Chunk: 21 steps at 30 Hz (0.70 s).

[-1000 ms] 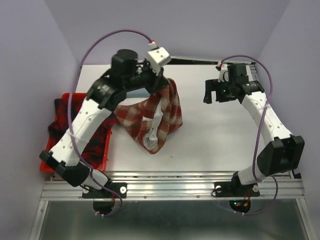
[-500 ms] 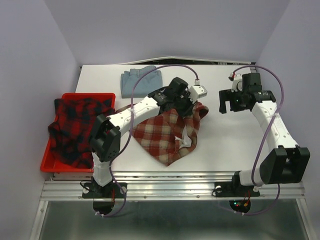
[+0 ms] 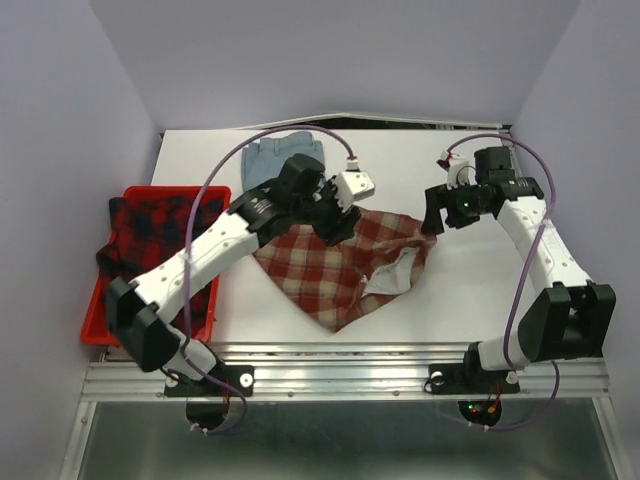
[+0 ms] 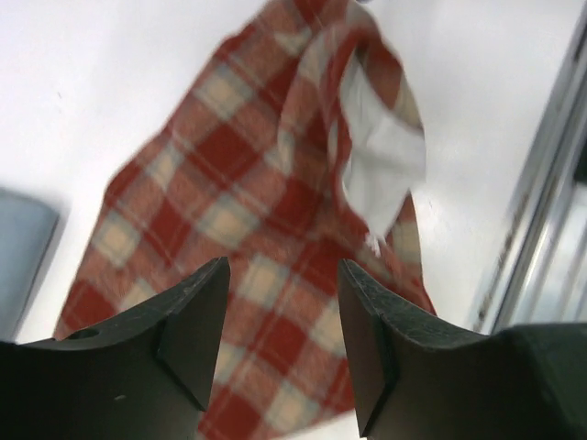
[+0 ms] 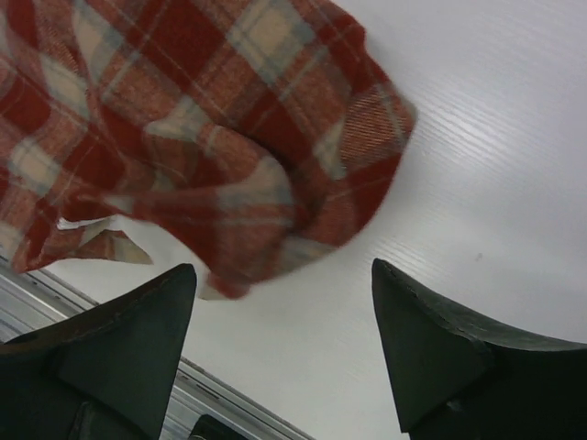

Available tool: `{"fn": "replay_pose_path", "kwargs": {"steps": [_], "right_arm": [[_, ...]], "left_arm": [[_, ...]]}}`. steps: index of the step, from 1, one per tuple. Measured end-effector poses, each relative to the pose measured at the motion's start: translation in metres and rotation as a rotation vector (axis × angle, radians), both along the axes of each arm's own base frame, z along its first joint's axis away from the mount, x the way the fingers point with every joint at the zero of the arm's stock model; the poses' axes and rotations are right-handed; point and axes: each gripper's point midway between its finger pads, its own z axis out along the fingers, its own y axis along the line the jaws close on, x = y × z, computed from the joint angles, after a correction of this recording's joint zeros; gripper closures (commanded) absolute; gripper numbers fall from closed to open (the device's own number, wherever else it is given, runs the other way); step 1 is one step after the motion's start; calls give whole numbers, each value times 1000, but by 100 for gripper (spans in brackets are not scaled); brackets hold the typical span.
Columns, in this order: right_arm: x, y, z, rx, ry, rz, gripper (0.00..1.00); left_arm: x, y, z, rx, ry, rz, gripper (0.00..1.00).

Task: Fold and stack the skirts
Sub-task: Move the skirt to the center of the board

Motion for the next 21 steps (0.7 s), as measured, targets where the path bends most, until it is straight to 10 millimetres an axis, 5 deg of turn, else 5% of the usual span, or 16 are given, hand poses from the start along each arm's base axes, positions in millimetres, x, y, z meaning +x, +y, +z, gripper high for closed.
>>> {"fn": "replay_pose_path", "kwargs": {"steps": [4, 5, 6, 9, 13, 21], "right_arm": [[-7, 24, -5, 10, 25, 69, 20], [-10, 32, -7, 12, 31, 94, 20], [-15, 44, -10, 16, 47, 125, 21], [-19, 52, -22, 11, 86, 152, 21], [-30, 38, -48, -62, 147, 123, 21], [-57, -8, -96, -275, 240, 43, 23]], "left_arm": [[-47, 45, -15, 49, 0, -33, 39], [-60, 52, -28, 73, 8, -46, 38], [-69, 56, -40, 99, 25, -55, 22], [-98, 61, -88, 208, 88, -100, 22], [-128, 64, -132, 338, 112, -154, 22], [-166, 46, -154, 421, -18, -326, 21]]}}
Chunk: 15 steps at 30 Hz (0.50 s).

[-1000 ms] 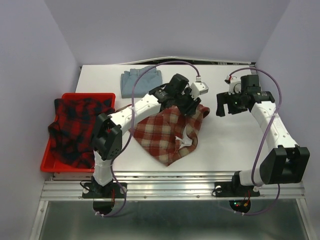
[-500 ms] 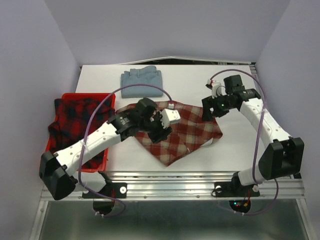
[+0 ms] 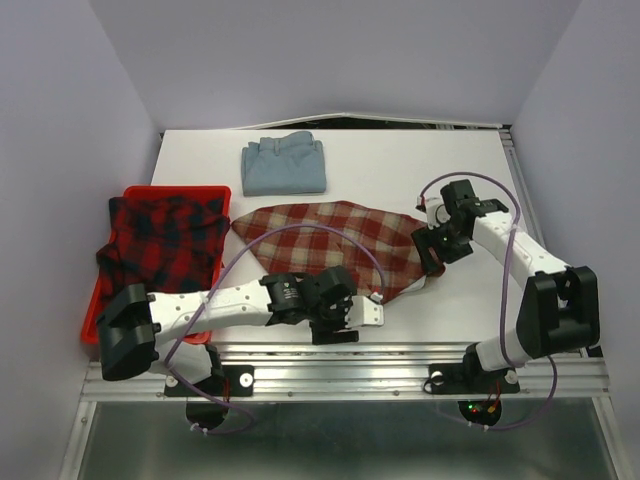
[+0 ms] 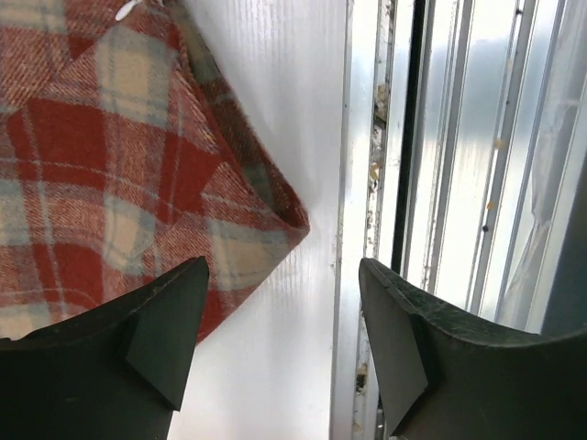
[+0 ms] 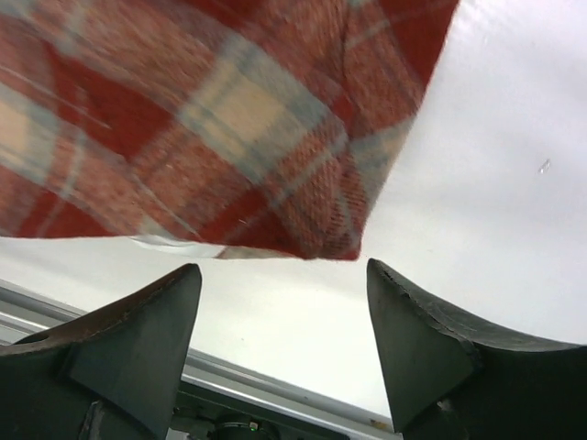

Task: Fold and stack the skirts
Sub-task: Move the skirt to the center of the board

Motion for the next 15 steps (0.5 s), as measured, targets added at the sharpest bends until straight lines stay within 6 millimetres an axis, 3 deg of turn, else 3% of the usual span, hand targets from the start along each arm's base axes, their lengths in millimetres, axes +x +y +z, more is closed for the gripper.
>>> {"fn": "replay_pose_path", "kwargs": {"steps": [6, 15], "right_arm": [[2, -14, -16, -8, 43, -51, 30], [-3, -6, -42, 56, 164, -53, 35]], "left_arm": [[5, 8, -10, 47, -71, -85, 21], [-1, 11, -32, 88, -198, -224, 23]]}}
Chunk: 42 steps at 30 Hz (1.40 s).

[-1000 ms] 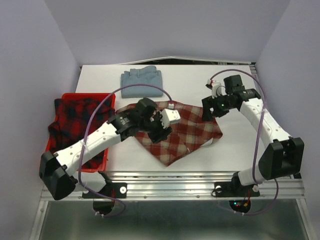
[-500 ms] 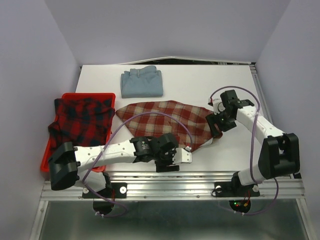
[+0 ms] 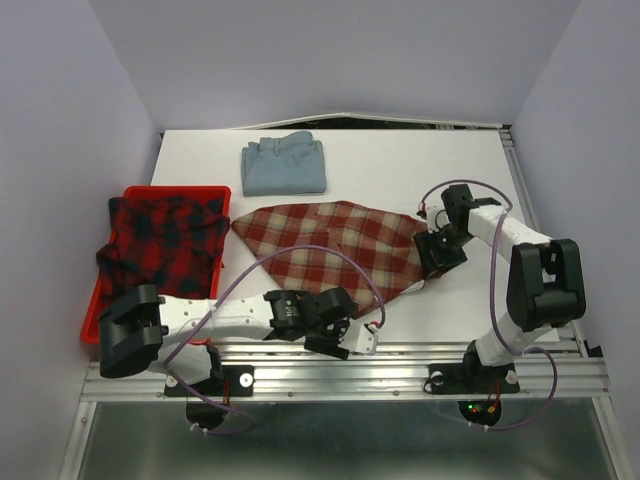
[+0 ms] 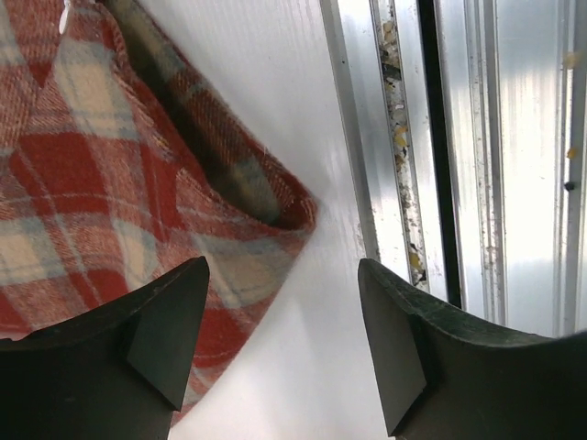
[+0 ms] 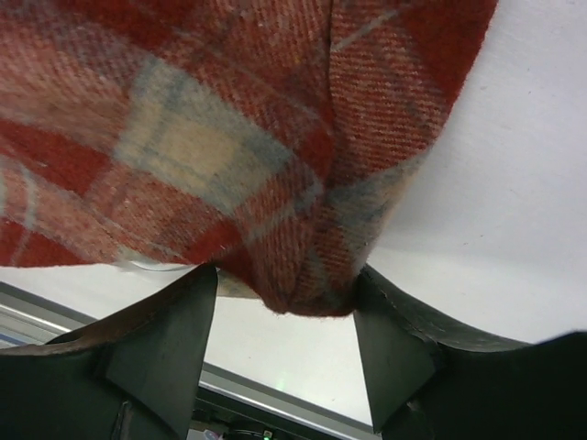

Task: Fold and stack the skirts
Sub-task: Flatten the skirt out

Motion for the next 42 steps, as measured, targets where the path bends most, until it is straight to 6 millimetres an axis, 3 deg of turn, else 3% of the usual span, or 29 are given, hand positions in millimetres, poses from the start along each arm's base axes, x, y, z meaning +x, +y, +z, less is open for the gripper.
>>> {"fn": "replay_pose_path", "kwargs": {"steps": [1, 3, 5, 7, 10, 13, 15, 20, 23, 25, 27, 30, 32, 34, 38, 40, 42], "right_arm": [[0, 1, 0, 6, 0, 1, 35], [4, 2, 4, 16, -10, 0, 45], [10, 2, 9, 18, -30, 2, 56], [15, 2, 13, 19, -51, 4, 59], [18, 1, 17, 15, -76, 12, 72], [19, 0, 18, 12, -84, 18, 91], [21, 0, 18, 8, -92, 19, 99], [28, -3, 23, -6, -118, 14, 99], [36, -4, 33, -17, -158, 15, 99], [41, -9, 44, -43, -206, 16, 99], [45, -13, 54, -67, -245, 17, 99], [51, -16, 63, -82, -291, 18, 99], [58, -13, 67, -79, -316, 24, 99], [65, -13, 68, -89, -327, 26, 99], [75, -15, 52, -112, -295, 26, 99], [75, -14, 44, -118, -279, 31, 99], [75, -11, 40, -116, -276, 38, 99]], "left_arm": [[0, -1, -2, 1, -17, -8, 26], [4, -4, -6, 0, -56, -18, 32], [11, -5, -11, 7, -93, -16, 49], [19, -4, -18, 28, -134, -4, 61], [26, -1, -22, 42, -174, 7, 68], [32, -4, -18, 28, -207, 18, 97], [34, -6, -16, 22, -220, 21, 100], [29, -3, -3, 0, -182, 7, 100], [24, -13, 42, -89, -84, -13, 100], [31, -29, 92, -221, -13, -12, 100], [57, -30, 141, -353, 20, 34, 100], [102, -11, 173, -437, 45, 129, 100], [128, 5, 165, -428, 85, 200, 100], [141, 21, 134, -373, 181, 259, 100], [161, 41, 86, -307, 304, 339, 100], [173, 48, 73, -304, 320, 366, 100], [185, 53, 66, -313, 306, 384, 93]]}}
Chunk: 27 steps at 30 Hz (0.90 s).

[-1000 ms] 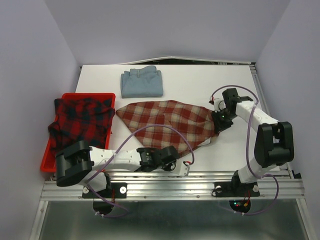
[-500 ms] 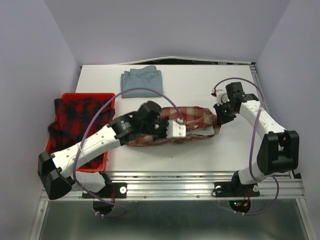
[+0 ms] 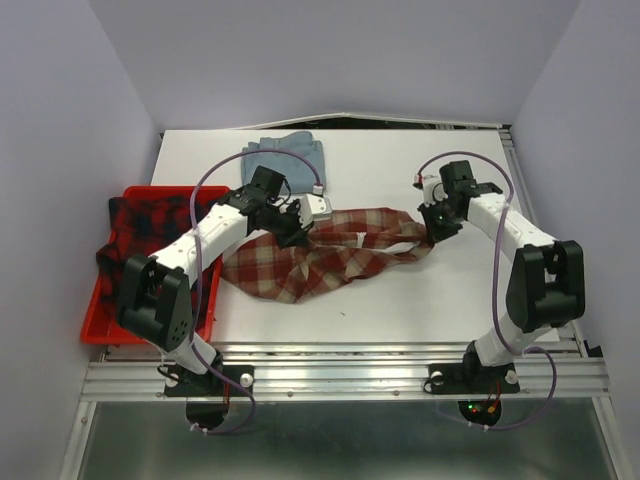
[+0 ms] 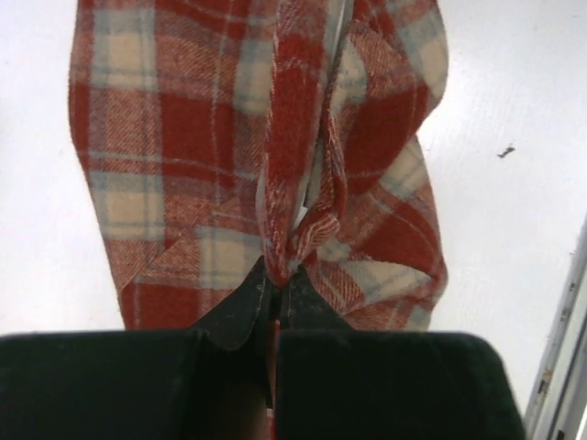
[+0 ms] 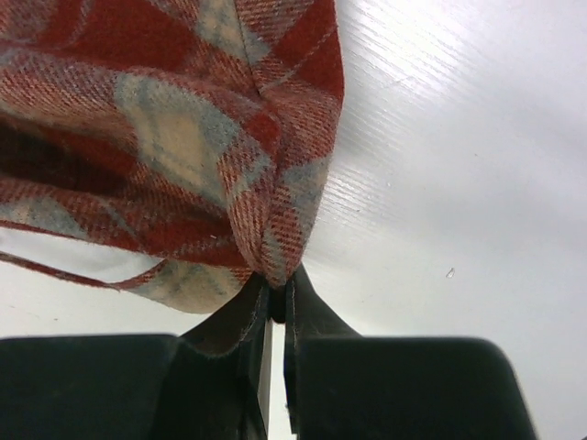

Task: Fold and stack the skirts
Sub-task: Flatten the skirt out

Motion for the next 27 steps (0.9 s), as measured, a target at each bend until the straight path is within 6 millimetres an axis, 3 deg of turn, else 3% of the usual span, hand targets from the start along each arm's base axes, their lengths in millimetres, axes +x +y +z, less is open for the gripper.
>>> {"fn": "replay_pose_path", "kwargs": {"steps": [3, 6, 10, 11, 15, 21, 24, 27], "right_arm": [[1, 6, 1, 21, -3, 3, 99], [1, 8, 2, 37, 7, -10, 99], [9, 11, 16, 105, 7, -57, 99], [11, 13, 22, 129, 3, -66, 99], [18, 28, 39, 232, -6, -87, 99], [13, 41, 42, 306, 30, -117, 99], [11, 41, 41, 313, 41, -135, 99], [10, 41, 38, 314, 49, -146, 99]], "left_arm": [[6, 4, -4, 4, -19, 11, 75], [7, 8, -4, 25, -38, 5, 49], [0, 16, 0, 91, -49, 10, 30], [-5, 13, 5, 99, -63, -5, 18], [-39, -14, 36, 111, -175, -111, 13], [-89, -58, 82, 88, -309, -251, 12], [-111, -82, 79, 122, -338, -306, 12], [-122, -103, 55, 189, -351, -342, 14]]}}
